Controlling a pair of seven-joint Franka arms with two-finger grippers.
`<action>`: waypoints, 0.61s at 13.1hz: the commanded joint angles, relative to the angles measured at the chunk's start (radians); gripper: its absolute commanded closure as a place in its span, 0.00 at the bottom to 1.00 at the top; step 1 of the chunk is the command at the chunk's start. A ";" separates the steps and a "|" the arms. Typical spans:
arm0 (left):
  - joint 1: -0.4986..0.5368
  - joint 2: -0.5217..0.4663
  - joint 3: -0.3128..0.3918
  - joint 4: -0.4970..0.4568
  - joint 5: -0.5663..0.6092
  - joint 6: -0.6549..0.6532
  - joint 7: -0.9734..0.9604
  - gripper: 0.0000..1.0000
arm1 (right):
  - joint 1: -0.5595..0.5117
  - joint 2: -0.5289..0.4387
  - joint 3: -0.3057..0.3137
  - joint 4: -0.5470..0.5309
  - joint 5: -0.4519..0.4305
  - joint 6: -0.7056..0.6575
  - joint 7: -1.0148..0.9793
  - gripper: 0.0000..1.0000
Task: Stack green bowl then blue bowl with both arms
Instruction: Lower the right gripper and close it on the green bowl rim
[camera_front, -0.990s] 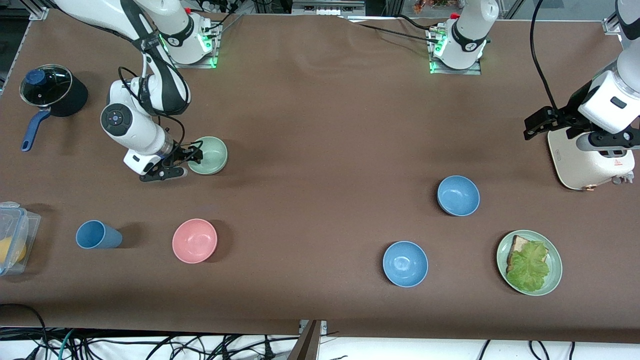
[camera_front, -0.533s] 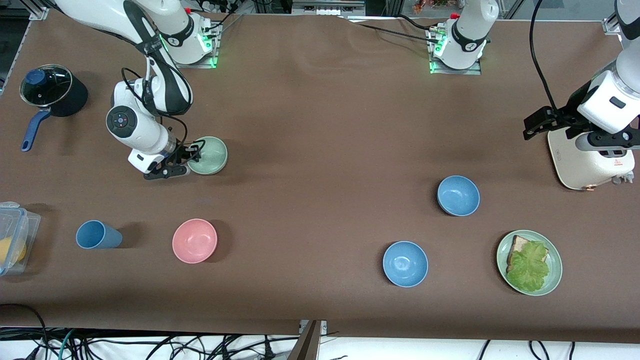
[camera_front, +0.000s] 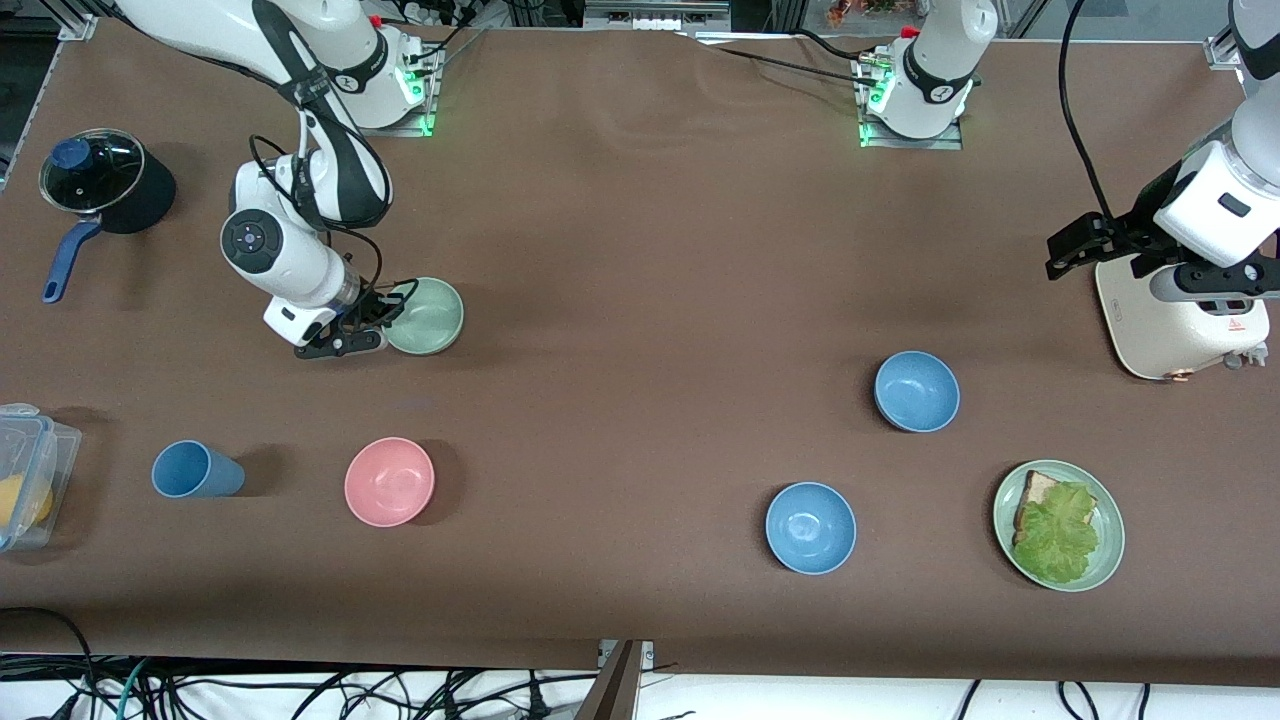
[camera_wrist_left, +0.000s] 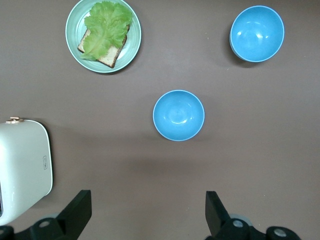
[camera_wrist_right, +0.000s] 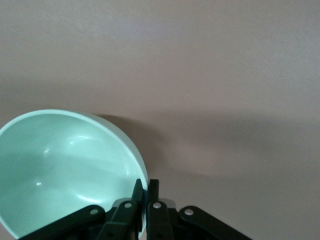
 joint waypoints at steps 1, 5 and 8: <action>-0.003 0.006 0.000 0.020 0.011 -0.012 0.016 0.00 | 0.000 -0.008 0.010 0.023 0.009 -0.009 0.013 1.00; -0.003 0.006 0.000 0.020 0.011 -0.012 0.016 0.00 | 0.078 0.062 0.028 0.343 0.010 -0.234 0.117 1.00; -0.003 0.006 0.000 0.020 0.011 -0.012 0.016 0.00 | 0.202 0.238 0.031 0.627 0.024 -0.327 0.292 1.00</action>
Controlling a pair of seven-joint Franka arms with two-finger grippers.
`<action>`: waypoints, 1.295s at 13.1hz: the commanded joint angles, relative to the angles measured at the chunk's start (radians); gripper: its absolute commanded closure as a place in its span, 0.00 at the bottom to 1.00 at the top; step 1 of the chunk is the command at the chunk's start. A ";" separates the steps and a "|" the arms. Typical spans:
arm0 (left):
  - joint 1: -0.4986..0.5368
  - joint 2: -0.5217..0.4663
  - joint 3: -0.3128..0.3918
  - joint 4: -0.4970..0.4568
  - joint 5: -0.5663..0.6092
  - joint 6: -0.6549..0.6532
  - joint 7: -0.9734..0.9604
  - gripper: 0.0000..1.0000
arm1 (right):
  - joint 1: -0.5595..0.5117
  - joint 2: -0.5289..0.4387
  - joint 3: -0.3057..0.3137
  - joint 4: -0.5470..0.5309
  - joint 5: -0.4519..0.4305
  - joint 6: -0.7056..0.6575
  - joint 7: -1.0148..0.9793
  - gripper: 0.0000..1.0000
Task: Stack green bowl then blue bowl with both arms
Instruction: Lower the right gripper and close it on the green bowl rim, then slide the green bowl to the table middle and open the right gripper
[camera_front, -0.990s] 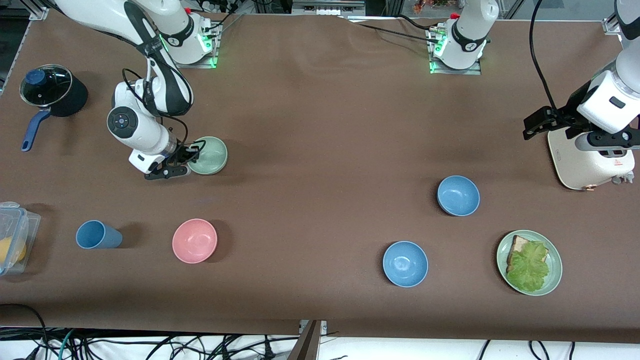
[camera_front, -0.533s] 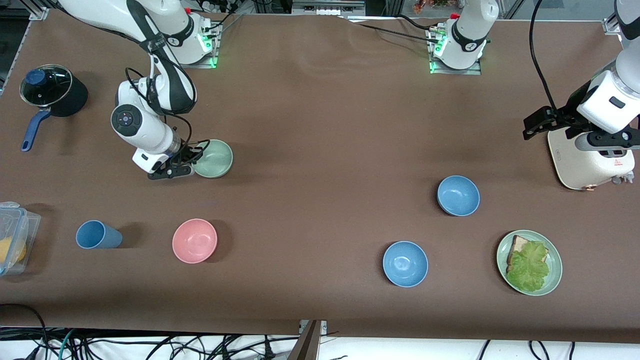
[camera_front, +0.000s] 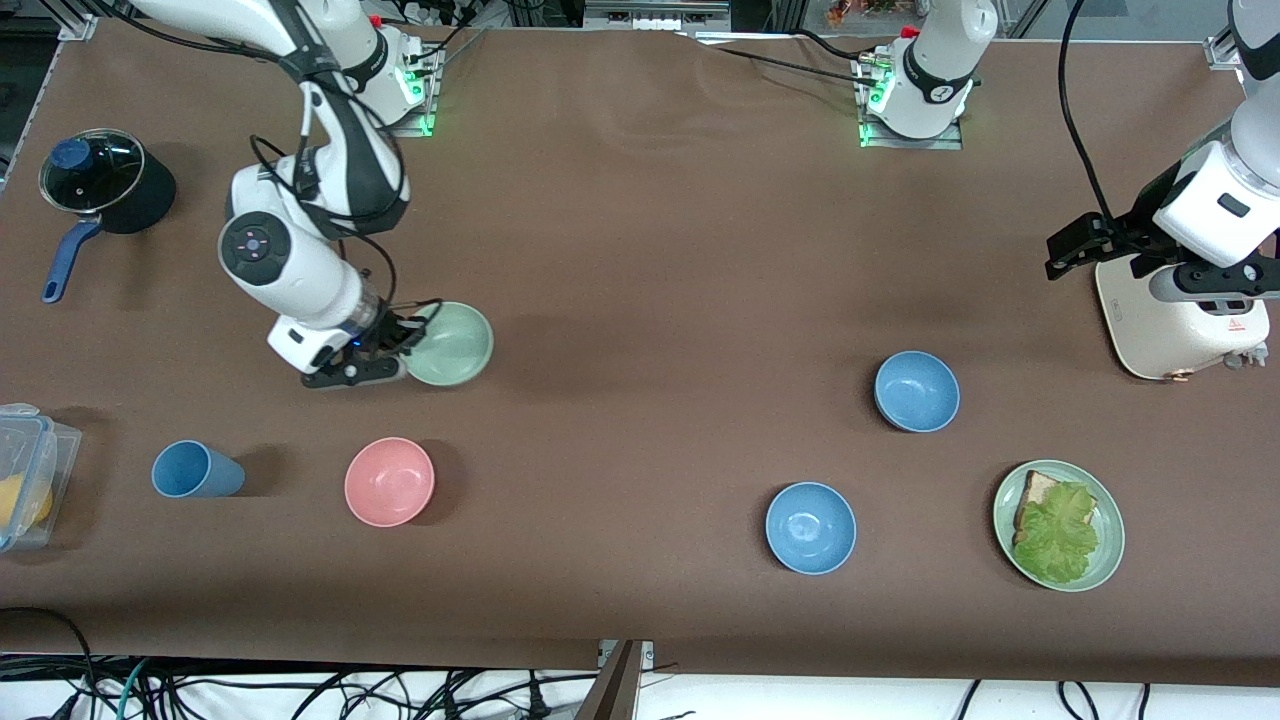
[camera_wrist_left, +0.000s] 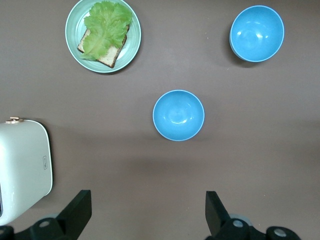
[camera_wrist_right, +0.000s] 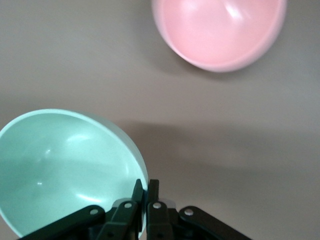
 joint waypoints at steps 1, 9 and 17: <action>-0.003 0.005 0.000 0.019 0.011 -0.012 0.016 0.00 | 0.116 0.221 0.001 0.281 0.045 -0.066 0.169 1.00; -0.003 0.005 0.000 0.019 0.011 -0.012 0.016 0.00 | 0.352 0.492 -0.006 0.515 0.081 0.106 0.579 1.00; -0.007 0.007 0.000 0.021 0.009 -0.013 0.004 0.00 | 0.431 0.527 -0.015 0.526 0.055 0.170 0.728 0.33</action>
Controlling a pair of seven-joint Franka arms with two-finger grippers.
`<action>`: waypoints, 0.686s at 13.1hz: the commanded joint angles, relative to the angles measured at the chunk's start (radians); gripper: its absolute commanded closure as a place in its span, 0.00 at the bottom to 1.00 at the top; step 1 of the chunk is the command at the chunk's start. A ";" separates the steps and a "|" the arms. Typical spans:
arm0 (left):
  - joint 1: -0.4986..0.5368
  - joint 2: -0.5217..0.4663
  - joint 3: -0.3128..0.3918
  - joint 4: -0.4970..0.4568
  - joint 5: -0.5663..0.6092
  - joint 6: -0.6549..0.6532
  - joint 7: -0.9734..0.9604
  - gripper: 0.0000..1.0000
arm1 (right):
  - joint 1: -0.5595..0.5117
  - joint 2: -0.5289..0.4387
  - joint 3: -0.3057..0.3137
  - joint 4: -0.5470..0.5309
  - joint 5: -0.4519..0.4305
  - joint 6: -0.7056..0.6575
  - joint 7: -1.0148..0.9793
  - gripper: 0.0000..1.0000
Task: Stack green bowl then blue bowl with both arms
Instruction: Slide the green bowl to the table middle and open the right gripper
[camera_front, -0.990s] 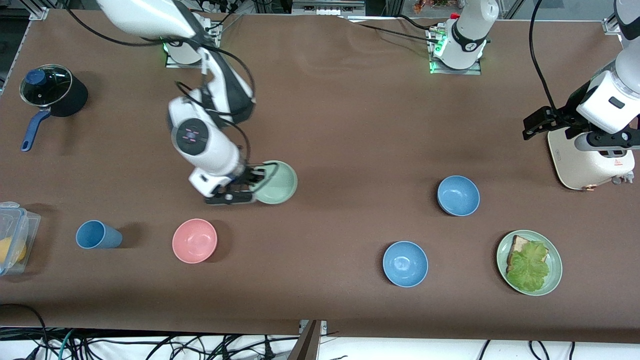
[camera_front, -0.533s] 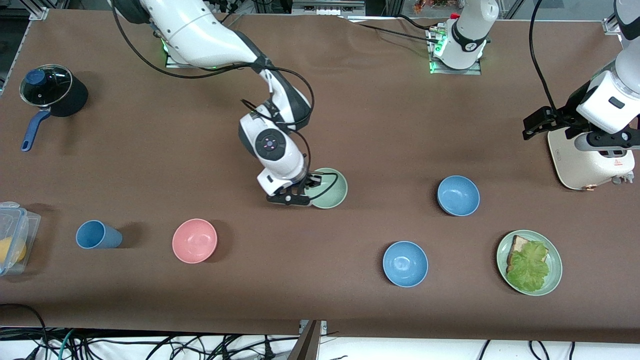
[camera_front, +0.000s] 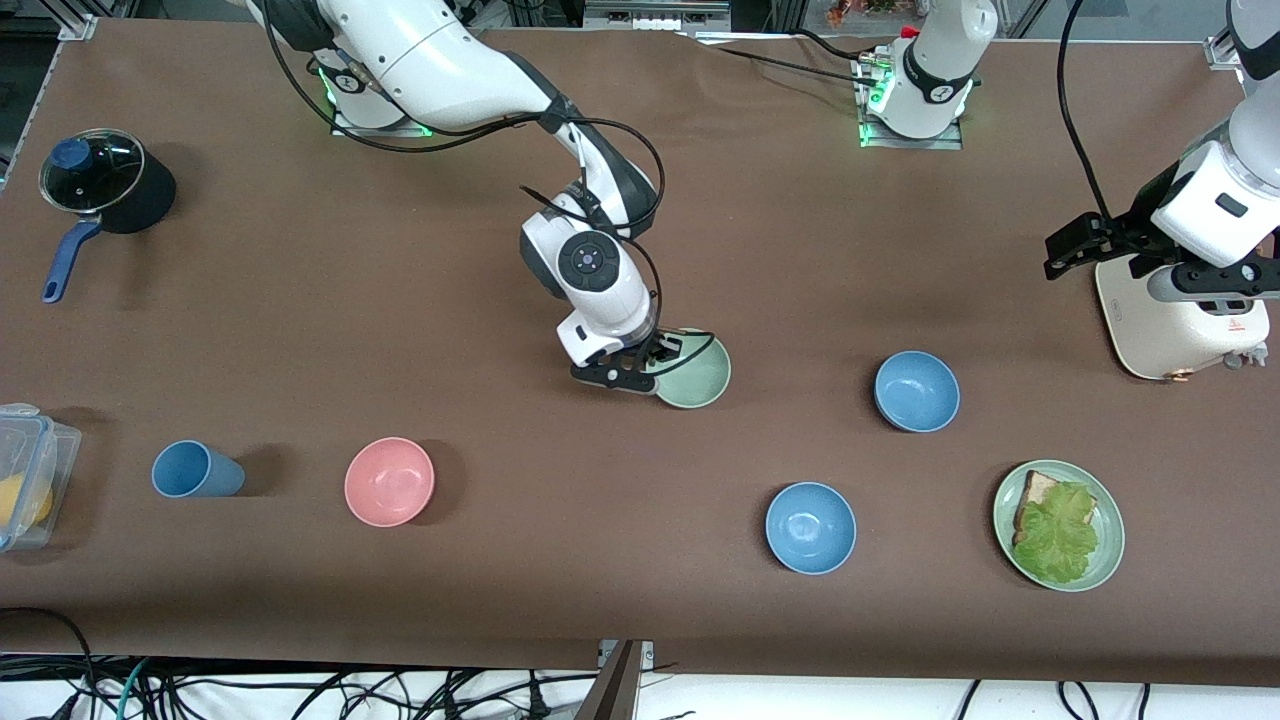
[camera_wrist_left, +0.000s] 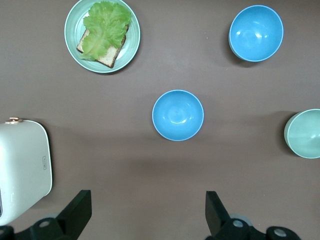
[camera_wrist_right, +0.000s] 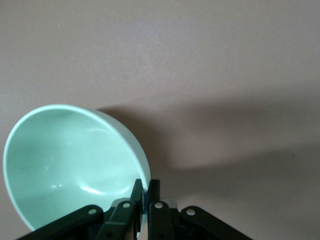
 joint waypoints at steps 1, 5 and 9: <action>-0.002 0.005 0.003 0.021 0.006 -0.013 0.004 0.00 | 0.005 0.018 -0.014 0.028 -0.012 0.012 0.025 0.01; 0.004 0.007 0.004 0.021 0.004 -0.013 0.006 0.00 | -0.050 -0.064 -0.066 0.039 -0.010 -0.103 -0.044 0.01; 0.021 0.056 0.012 0.018 0.010 -0.029 0.004 0.00 | -0.202 -0.215 -0.063 0.038 -0.009 -0.316 -0.264 0.01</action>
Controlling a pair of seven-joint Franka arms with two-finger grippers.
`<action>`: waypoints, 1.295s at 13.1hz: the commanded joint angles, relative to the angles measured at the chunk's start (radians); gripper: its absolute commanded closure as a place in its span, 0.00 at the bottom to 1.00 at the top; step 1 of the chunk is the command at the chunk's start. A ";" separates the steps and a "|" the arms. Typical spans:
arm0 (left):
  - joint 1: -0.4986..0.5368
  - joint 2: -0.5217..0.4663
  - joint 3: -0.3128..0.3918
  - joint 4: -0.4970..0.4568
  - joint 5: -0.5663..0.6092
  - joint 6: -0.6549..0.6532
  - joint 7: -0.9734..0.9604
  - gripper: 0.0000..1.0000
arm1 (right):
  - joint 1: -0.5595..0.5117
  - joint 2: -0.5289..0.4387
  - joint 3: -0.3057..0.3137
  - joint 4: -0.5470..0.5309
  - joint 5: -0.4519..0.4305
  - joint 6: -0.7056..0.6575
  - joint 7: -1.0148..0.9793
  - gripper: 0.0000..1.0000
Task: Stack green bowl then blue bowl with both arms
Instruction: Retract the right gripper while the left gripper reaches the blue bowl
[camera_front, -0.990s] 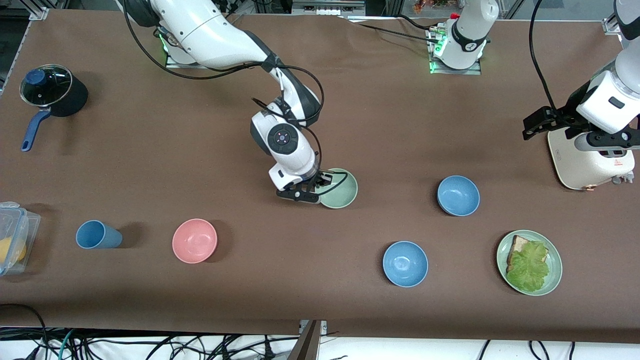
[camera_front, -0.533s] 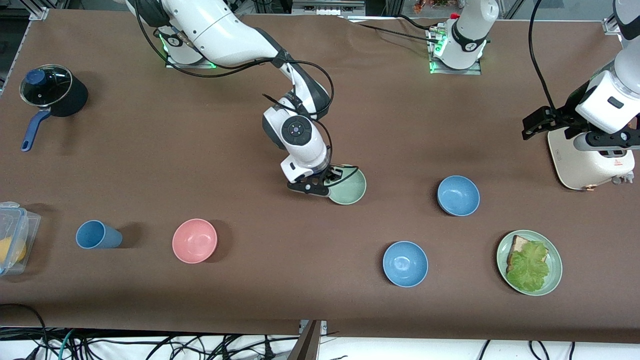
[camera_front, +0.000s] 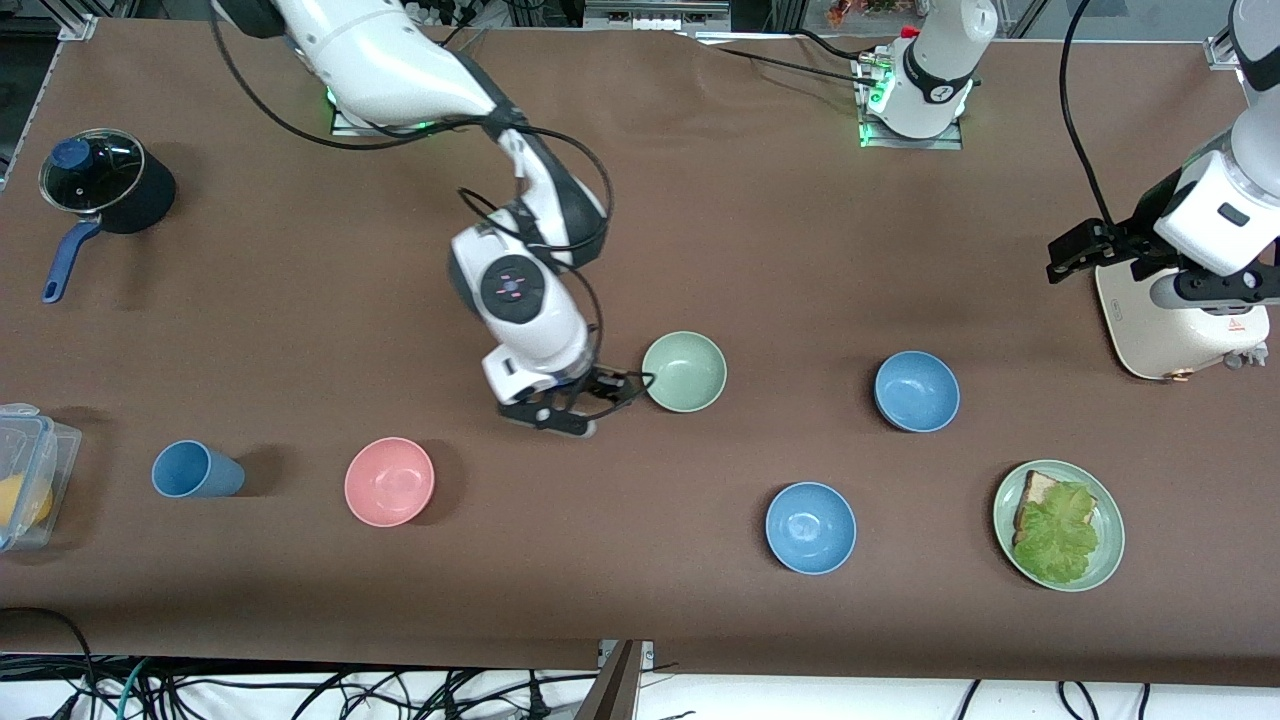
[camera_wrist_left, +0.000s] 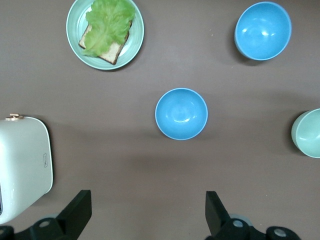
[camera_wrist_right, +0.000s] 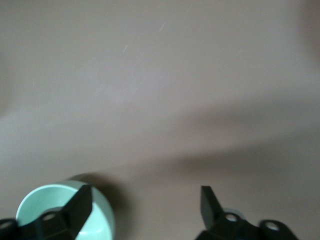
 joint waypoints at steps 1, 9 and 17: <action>0.013 0.035 0.002 0.019 0.011 -0.034 0.006 0.00 | -0.121 -0.135 0.006 -0.034 -0.005 -0.174 -0.192 0.01; 0.062 0.371 0.022 0.010 -0.173 0.325 0.085 0.00 | -0.316 -0.611 -0.019 -0.398 -0.012 -0.334 -0.525 0.01; 0.082 0.507 0.011 -0.182 -0.378 0.592 0.380 0.22 | -0.439 -0.713 0.015 -0.381 -0.028 -0.427 -0.631 0.01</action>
